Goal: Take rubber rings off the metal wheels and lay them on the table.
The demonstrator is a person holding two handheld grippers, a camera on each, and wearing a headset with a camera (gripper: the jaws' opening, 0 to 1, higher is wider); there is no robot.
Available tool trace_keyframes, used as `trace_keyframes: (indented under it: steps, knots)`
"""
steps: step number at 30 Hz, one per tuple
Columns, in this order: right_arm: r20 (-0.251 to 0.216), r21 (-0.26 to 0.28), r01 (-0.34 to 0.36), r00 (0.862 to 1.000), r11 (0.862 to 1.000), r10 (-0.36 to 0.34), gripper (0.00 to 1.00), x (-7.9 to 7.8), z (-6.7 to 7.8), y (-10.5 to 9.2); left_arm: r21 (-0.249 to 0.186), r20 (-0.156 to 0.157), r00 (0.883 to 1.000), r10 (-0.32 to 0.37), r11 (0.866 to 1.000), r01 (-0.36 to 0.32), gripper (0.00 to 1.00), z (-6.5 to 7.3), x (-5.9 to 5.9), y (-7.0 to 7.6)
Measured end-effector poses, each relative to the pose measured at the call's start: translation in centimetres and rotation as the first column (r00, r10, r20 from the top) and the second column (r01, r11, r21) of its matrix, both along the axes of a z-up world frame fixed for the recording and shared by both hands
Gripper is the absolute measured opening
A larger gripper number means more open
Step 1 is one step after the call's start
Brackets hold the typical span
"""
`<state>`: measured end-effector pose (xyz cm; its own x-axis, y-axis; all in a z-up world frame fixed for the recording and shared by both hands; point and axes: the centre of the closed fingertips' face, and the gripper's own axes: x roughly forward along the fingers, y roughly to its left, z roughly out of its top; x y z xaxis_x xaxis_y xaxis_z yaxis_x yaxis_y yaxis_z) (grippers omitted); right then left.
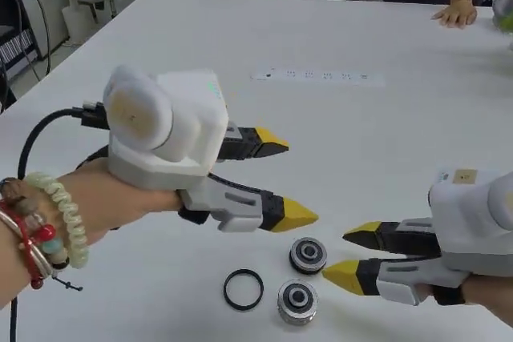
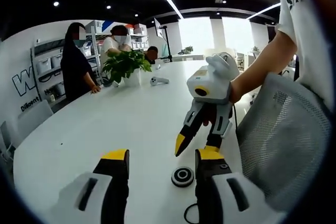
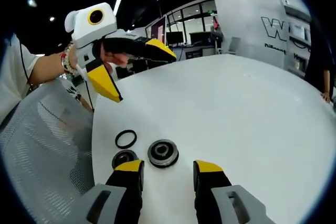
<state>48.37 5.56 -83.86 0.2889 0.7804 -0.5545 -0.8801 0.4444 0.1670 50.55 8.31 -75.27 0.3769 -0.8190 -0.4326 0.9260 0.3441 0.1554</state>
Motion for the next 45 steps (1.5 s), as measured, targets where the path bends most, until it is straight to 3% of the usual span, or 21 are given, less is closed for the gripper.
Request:
trace_keyframes:
  steps: [5, 11, 15, 20, 32, 37, 40, 42, 45]
  knots:
    - [-0.013, 0.007, 0.001, 1.000, 1.000, -0.001, 0.33, -0.2, -0.4, 0.1, 0.038, -0.037, 0.999, -0.033, 0.999, 0.034, 0.41, -2.5, -0.7, -0.7]
    - [-0.016, 0.011, 0.002, 1.000, 1.000, -0.001, 0.30, -0.2, -0.6, 0.1, 0.075, -0.049, 0.997, -0.065, 0.995, 0.069, 0.34, -4.6, -1.2, -1.3]
    - [-0.013, 0.000, -0.014, 1.000, 1.000, 0.014, 0.29, -0.4, -0.9, 0.4, 0.110, -0.068, 0.996, -0.062, 0.991, 0.069, 0.30, -6.3, -1.2, -1.1]
    - [0.005, -0.023, -0.047, 0.999, 0.999, 0.047, 0.27, -0.7, -1.1, 0.9, 0.123, -0.085, 0.995, -0.051, 0.991, 0.062, 0.22, -7.6, -1.0, -1.0]
    - [0.029, -0.062, -0.064, 0.997, 0.996, 0.066, 0.23, -0.7, -1.6, 1.2, 0.103, -0.111, 0.993, -0.050, 0.993, 0.062, 0.08, -8.3, -1.6, -1.4]
    - [0.033, -0.067, -0.073, 0.997, 0.995, 0.075, 0.22, -0.8, -1.6, 1.4, 0.087, -0.114, 0.993, -0.036, 0.995, 0.046, 0.07, -8.3, -1.6, -1.3]
    - [0.040, -0.074, -0.069, 0.997, 0.995, 0.072, 0.22, -0.6, -1.7, 1.4, 0.063, -0.159, 0.987, -0.010, 0.998, 0.021, 0.07, -8.4, -1.5, -1.2]
    - [0.038, -0.069, -0.063, 0.997, 0.996, 0.066, 0.21, -0.5, -1.7, 1.4, 0.070, -0.143, 0.989, -0.023, 0.997, 0.033, 0.07, -8.4, -1.5, -1.3]
    - [0.036, -0.056, -0.049, 0.998, 0.997, 0.051, 0.19, -0.3, -1.5, 1.3, 0.067, -0.143, 0.989, -0.023, 0.997, 0.033, 0.07, -8.3, -1.6, -1.3]
